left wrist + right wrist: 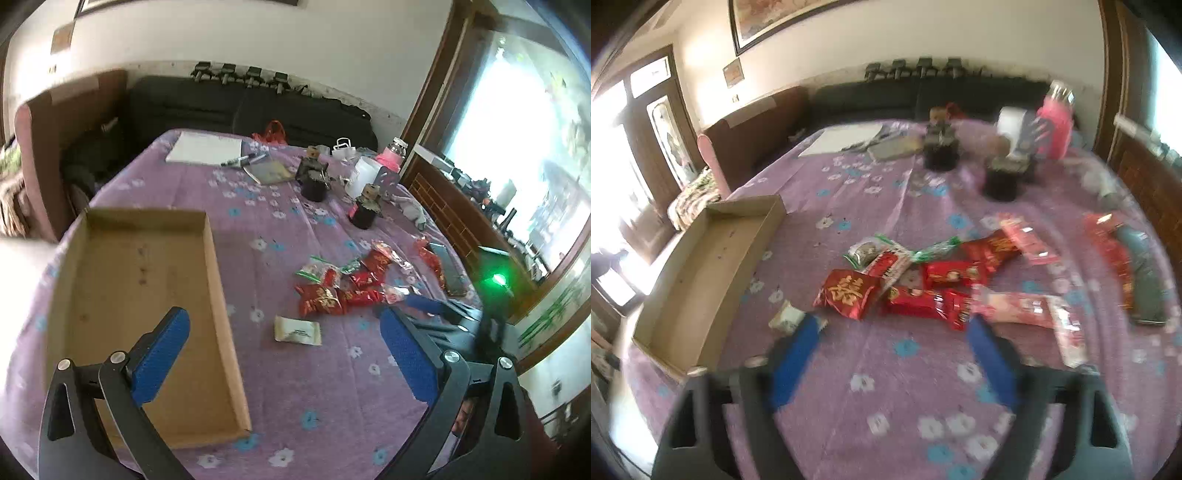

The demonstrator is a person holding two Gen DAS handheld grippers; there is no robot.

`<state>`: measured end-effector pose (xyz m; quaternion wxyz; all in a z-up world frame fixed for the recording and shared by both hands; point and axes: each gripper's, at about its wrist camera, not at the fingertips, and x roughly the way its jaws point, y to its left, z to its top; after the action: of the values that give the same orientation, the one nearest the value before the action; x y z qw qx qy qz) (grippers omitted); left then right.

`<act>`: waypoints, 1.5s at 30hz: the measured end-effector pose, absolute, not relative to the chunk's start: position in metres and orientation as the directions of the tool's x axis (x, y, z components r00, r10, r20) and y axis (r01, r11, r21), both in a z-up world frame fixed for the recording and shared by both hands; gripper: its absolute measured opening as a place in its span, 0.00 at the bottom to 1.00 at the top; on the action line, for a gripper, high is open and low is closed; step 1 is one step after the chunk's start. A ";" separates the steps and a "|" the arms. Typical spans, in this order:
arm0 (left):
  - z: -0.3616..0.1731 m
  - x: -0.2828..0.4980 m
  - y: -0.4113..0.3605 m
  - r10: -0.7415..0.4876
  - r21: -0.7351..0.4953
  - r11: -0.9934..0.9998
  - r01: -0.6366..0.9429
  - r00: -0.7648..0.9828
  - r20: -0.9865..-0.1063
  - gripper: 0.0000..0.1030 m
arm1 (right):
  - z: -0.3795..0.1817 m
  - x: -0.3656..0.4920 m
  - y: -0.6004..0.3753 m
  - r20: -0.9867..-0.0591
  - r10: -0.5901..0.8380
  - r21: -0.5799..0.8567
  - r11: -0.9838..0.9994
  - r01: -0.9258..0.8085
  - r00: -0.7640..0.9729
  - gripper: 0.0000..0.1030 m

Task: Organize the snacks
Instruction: 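Grasp the white-wrapped cake with the left tool while the right tool grasps a red packet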

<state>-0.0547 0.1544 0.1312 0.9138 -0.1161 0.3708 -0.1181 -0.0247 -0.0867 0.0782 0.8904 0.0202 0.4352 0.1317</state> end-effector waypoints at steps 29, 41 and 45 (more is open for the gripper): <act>0.064 0.001 0.078 -0.310 -0.291 0.949 0.118 0.505 -0.805 0.98 | 0.055 -0.066 -0.104 -0.833 0.250 0.133 0.956 -0.261 0.493 0.51; 0.017 0.028 0.076 -0.232 -0.247 0.969 0.018 0.411 -0.882 0.55 | 0.048 -0.041 -0.135 -0.774 0.358 0.340 0.931 -0.135 0.523 0.51; 0.016 0.027 0.064 -0.165 -0.157 0.986 0.056 0.457 -0.874 0.48 | 0.044 -0.041 -0.138 -0.767 0.377 0.371 0.921 -0.121 0.520 0.51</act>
<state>0.0272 0.0644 0.0156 0.8519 -0.0529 0.5170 -0.0649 -0.0414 -0.1383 0.0444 0.8610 0.1368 0.4681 0.1444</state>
